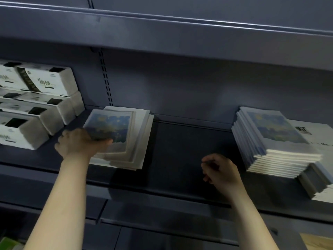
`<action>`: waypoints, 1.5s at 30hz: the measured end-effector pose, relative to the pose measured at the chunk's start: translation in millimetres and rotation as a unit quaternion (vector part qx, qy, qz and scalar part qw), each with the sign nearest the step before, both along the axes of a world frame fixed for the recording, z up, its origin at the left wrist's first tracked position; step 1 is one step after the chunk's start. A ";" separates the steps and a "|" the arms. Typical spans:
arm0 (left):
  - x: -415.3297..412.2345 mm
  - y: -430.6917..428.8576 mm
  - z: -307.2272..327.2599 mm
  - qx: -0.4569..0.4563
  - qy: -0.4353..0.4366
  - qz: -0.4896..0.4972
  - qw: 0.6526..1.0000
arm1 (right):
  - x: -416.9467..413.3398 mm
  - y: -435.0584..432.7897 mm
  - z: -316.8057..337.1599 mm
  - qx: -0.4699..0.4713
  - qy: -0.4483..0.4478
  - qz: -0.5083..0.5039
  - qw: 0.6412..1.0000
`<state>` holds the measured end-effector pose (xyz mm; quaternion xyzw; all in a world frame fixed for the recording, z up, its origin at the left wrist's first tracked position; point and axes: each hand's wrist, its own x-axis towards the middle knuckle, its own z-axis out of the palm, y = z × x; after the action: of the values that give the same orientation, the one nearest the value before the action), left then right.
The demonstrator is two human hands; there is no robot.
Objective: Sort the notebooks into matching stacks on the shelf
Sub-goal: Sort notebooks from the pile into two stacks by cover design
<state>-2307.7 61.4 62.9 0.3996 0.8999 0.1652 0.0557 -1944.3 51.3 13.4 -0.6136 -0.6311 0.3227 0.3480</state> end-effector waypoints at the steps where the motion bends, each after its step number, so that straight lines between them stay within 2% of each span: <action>1: -2.4 0.9 0.6 0.004 -0.016 -0.006 1.000 | 1.3 -0.5 -0.2 0.001 -0.001 0.000 1.000; 5: -11.1 2.0 1.5 0.069 -0.053 -0.038 0.995 | 5.8 -0.4 0.2 -0.001 0.012 -0.008 1.000; 8: -13.4 -2.5 -0.2 0.215 -0.151 -0.092 0.960 | 10.4 0.0 1.6 0.001 0.021 -0.007 1.000; 10: -5.5 -5.6 -0.3 0.300 -0.209 -0.118 0.923 | 12.6 0.4 3.5 -0.001 0.037 -0.003 0.999; 11: 1.7 -5.5 0.1 0.347 -0.255 -0.137 0.892 | 13.4 0.9 4.6 -0.003 0.048 0.001 0.999; 14: 36.4 -4.9 5.7 0.457 -0.417 -0.200 0.760 | 13.6 1.5 10.8 -0.008 0.078 0.027 0.997; 15: 49.6 -4.5 7.7 0.475 -0.436 -0.211 0.734 | 13.2 1.2 13.5 -0.009 0.090 0.039 0.995; 19: 103.4 -1.7 12.4 0.490 -0.489 -0.243 0.679 | 11.2 0.7 32.8 0.003 0.191 0.070 0.979; 22: 144.9 0.9 7.9 0.483 -0.521 -0.264 0.652 | 14.5 2.4 52.1 0.020 0.276 0.096 0.956; 26: 197.0 0.7 -1.5 0.474 -0.530 -0.286 0.643 | 25.4 10.1 66.7 0.055 0.296 0.078 0.950; 30: 233.0 -1.1 -6.9 0.449 -0.530 -0.305 0.652 | 43.5 16.2 67.0 0.105 0.288 0.055 0.950; 36: 266.8 1.3 -2.7 0.419 -0.504 -0.359 0.664 | 82.3 12.3 67.6 0.118 0.289 0.039 0.949; 40: 284.1 5.8 -7.0 0.359 -0.517 -0.401 0.666 | 111.6 12.0 80.4 0.145 0.266 -0.008 0.953; 45: 288.3 13.9 -31.5 0.291 -0.474 -0.400 0.729 | 167.0 19.7 92.7 0.132 0.218 -0.106 0.961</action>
<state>-2019.4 75.4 31.4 0.5892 0.4214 0.5494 0.4165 -1777.3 71.0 106.0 -0.5400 -0.5081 0.3242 0.5874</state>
